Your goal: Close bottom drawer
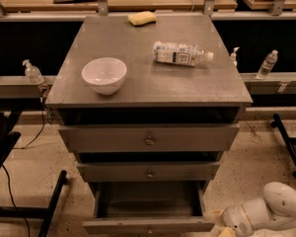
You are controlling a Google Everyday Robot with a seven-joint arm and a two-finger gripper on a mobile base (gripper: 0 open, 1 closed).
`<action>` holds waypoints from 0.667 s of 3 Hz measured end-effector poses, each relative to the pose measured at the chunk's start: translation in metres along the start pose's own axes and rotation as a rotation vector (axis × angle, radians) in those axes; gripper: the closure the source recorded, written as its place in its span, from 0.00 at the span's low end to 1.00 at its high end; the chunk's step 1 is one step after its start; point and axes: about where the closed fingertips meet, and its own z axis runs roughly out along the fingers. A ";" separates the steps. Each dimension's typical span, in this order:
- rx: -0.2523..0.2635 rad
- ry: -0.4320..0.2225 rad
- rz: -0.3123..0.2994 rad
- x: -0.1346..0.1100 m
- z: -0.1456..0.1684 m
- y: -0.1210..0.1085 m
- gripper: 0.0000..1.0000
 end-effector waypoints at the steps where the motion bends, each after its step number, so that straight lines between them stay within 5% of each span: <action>1: -0.018 -0.138 -0.087 -0.025 0.034 -0.018 0.00; 2: 0.014 -0.293 -0.202 -0.046 0.071 -0.033 0.00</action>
Offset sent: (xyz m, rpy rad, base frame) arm 0.0799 0.1107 -0.0559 0.2975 -0.5093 -0.2454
